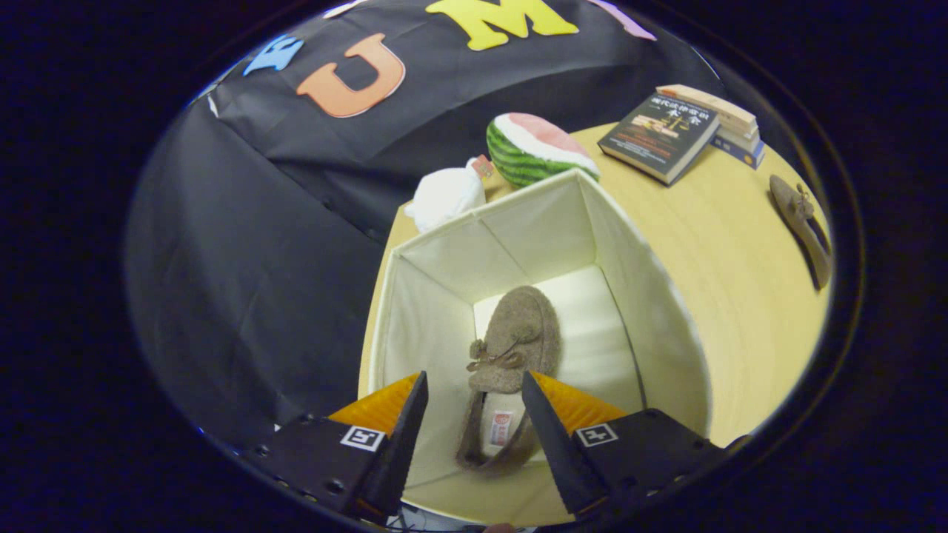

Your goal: Open the storage box then place both shoes into the box .Put the left shoe in first, then the right shoe, with the right side of both shoes facing outward in a uniform manner.

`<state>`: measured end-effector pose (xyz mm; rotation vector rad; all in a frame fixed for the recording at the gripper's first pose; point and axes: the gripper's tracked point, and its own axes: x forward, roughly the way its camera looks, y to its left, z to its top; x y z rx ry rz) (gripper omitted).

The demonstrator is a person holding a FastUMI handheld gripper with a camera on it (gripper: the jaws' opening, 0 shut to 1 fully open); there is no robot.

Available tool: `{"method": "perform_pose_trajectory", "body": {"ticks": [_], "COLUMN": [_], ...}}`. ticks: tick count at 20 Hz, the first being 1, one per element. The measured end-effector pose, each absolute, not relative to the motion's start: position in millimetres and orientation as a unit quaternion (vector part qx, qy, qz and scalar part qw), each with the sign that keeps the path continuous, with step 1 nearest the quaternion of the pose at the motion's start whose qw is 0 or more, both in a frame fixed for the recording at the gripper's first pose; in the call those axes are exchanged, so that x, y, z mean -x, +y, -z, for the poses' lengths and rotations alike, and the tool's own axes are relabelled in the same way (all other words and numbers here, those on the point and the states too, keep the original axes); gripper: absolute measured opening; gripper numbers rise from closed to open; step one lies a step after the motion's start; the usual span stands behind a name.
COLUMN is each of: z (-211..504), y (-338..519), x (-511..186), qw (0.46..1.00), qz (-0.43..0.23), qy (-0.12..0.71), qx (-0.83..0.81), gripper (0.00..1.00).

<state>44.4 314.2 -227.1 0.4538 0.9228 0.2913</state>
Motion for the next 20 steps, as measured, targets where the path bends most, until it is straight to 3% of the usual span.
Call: {"method": "perform_pose_trajectory", "body": {"ticks": [4, 13, 20], "z": [181, 92, 114], "y": [274, 98, -73], "x": [-47, -53, -55], "qw": [0.9, 0.963, 0.967], "qz": [-0.145, -0.101, -0.049], "qy": [0.378, 0.245, 0.244], "qx": [-0.16, -0.056, -0.049], "gripper": [0.96, 0.96, 0.96]}}
